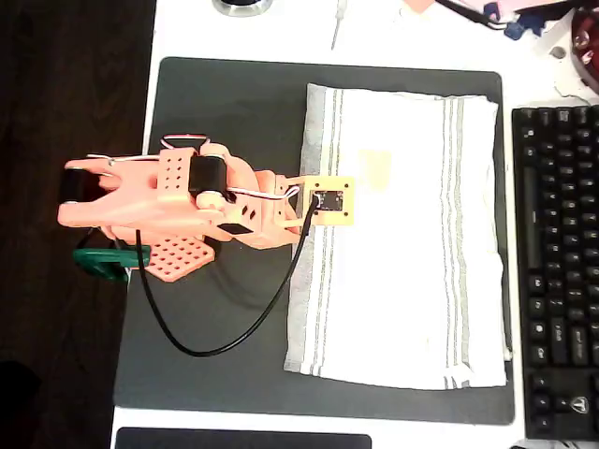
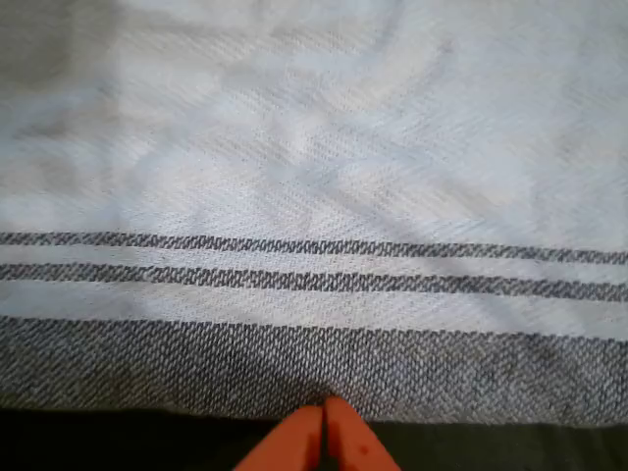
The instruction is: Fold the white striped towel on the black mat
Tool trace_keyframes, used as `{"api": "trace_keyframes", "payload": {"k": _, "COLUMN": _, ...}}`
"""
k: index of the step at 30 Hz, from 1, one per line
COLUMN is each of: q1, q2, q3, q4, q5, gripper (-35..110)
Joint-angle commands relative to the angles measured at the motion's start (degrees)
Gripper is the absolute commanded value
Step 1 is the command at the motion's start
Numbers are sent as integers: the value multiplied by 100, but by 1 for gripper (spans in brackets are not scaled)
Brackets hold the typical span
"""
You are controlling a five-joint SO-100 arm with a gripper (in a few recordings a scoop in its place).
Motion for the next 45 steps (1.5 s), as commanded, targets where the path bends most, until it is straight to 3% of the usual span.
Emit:
{"api": "trace_keyframes", "payload": {"k": 1, "q1": -26, "q2": 132, "q3": 114, "q4": 70, "q5": -88, "gripper": 0}}
{"api": "trace_keyframes", "payload": {"k": 22, "q1": -35, "q2": -44, "q3": 0, "q4": 70, "q5": -422, "gripper": 0}}
{"api": "trace_keyframes", "payload": {"k": 36, "q1": -1626, "q2": -2294, "q3": -1951, "q4": -290, "q5": -53, "gripper": 0}}
{"api": "trace_keyframes", "payload": {"k": 45, "q1": -3103, "q2": -4948, "q3": -3876, "q4": -571, "q5": 1354, "gripper": 0}}
